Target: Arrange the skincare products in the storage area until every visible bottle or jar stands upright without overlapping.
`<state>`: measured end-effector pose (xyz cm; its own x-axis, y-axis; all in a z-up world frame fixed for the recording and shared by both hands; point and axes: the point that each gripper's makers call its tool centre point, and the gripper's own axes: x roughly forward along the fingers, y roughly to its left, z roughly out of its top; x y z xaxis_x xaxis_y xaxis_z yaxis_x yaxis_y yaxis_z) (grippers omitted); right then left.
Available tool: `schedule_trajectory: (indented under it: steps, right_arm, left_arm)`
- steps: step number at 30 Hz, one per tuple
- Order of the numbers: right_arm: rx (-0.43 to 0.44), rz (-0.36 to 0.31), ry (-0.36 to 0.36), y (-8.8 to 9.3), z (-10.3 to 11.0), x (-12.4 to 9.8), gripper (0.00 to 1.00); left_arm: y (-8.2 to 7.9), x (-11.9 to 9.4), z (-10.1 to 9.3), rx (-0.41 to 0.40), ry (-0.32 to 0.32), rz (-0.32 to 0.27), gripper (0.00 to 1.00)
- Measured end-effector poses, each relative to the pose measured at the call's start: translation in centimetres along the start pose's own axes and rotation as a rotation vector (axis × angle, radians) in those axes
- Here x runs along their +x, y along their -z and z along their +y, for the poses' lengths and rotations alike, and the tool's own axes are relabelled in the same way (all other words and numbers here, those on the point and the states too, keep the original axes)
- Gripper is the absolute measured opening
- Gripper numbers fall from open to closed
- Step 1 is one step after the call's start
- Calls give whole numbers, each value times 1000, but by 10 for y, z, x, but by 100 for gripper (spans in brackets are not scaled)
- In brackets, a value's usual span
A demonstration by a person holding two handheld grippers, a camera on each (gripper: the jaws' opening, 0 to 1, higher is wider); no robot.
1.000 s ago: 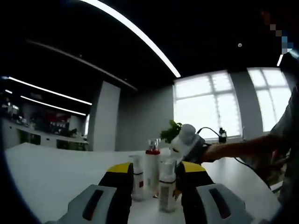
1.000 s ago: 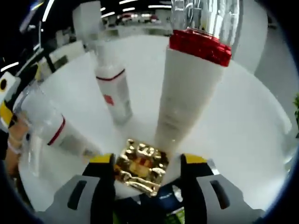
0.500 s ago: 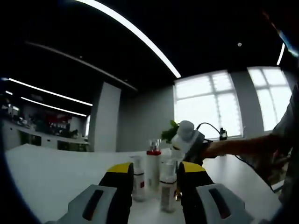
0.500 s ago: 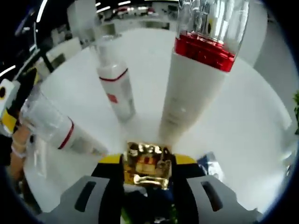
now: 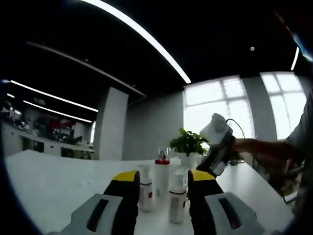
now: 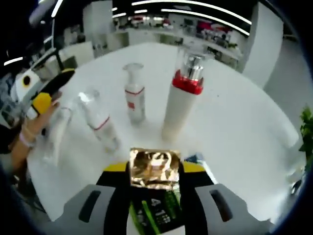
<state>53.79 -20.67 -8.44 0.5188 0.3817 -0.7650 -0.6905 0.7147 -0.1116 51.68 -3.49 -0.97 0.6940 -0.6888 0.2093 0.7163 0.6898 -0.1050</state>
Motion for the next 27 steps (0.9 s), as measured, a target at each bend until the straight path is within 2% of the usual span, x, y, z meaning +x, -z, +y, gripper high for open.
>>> schedule_trajectory:
  steps: [4, 6, 8, 11, 13, 15, 18, 20, 22, 24, 27]
  right_arm:
    - [-41, 30, 2, 8, -7, -8, 37]
    - [-83, 93, -17, 20, -9, -10, 37]
    - [-86, 134, -27, 29, -11, -10, 37]
    - [-121, 185, -8, 39, -20, -10, 38]
    - [-174, 244, 15, 51, -28, -7, 38]
    - [-214, 283, 4, 60, -28, -5, 41]
    - [-219, 287, -18, 63, -25, 1, 58]
    - [-227, 276, -11, 60, -27, 2, 63]
    - [-202, 174, -26, 41, -26, 9, 65]
    - [-153, 144, -75, 34, -23, 14, 76]
    - [-115, 153, -137, 35, -22, 22, 96]
  left_arm:
    - [-1, -1, -2, -6, 7, -4, 40]
    - [-1, -1, -2, -4, 7, -3, 40]
    - [-2, -1, -2, -1, 7, -4, 40]
    - [-3, -1, -2, -4, 8, -6, 40]
    - [-4, -1, -3, -2, 10, -10, 40]
    - [-3, -1, -2, -4, 8, -8, 40]
    - [0, -1, -2, -7, 5, -2, 40]
    - [0, -1, -2, -7, 6, -1, 40]
    - [-2, -1, -3, -6, 9, -6, 40]
    - [-1, -1, -3, -8, 10, -4, 40]
    - [2, 0, -2, -7, 6, 6, 40]
